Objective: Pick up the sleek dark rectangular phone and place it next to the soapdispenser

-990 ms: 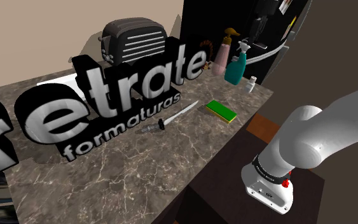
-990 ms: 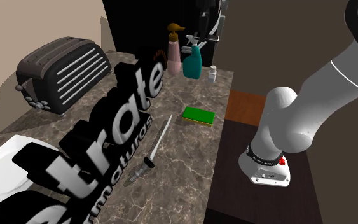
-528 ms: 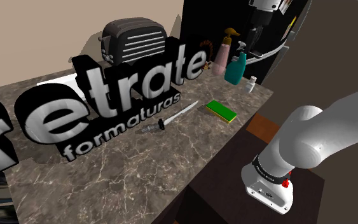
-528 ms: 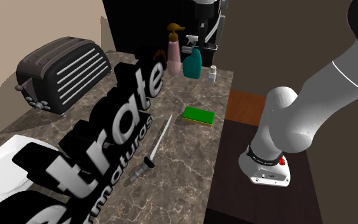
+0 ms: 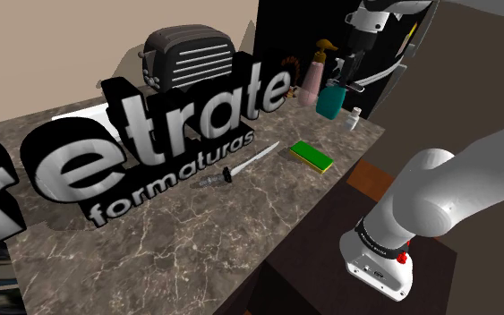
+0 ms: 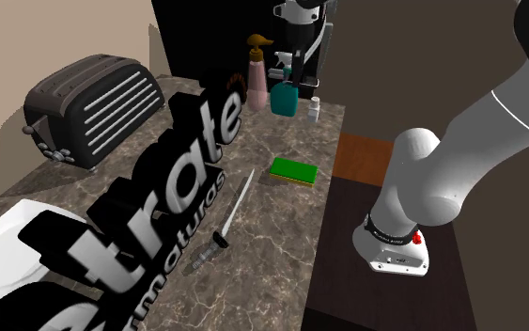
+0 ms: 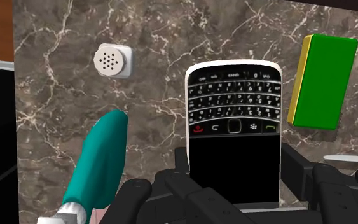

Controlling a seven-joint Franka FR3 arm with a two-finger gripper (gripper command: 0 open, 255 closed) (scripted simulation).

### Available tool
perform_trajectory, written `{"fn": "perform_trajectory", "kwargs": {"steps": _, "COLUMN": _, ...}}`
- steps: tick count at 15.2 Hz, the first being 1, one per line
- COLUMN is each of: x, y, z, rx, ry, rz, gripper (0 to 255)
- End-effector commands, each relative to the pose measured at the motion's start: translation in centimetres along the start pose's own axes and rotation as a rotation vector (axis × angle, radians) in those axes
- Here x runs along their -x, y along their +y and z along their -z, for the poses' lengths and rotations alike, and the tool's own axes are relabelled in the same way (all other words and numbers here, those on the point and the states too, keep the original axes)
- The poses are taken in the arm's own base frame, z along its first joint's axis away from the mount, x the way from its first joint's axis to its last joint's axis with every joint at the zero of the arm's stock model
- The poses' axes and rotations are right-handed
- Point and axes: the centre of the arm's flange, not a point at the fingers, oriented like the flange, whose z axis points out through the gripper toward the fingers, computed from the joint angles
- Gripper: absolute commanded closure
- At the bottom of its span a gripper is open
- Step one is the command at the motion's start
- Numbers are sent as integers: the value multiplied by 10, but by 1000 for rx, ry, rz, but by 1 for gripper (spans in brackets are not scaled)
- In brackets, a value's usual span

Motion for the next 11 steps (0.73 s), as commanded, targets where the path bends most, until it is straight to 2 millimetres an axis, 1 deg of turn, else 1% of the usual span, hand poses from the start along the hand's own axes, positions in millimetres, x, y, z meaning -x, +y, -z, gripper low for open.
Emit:
{"fn": "perform_trajectory", "kwargs": {"steps": 1, "x": 0, "y": 0, "z": -12, "rx": 0, "ry": 0, "rz": 0, "gripper": 255}}
{"fn": "perform_trajectory", "kwargs": {"steps": 11, "x": -1, "y": 3, "z": -64, "rx": 0, "ry": 0, "rz": 0, "gripper": 255}}
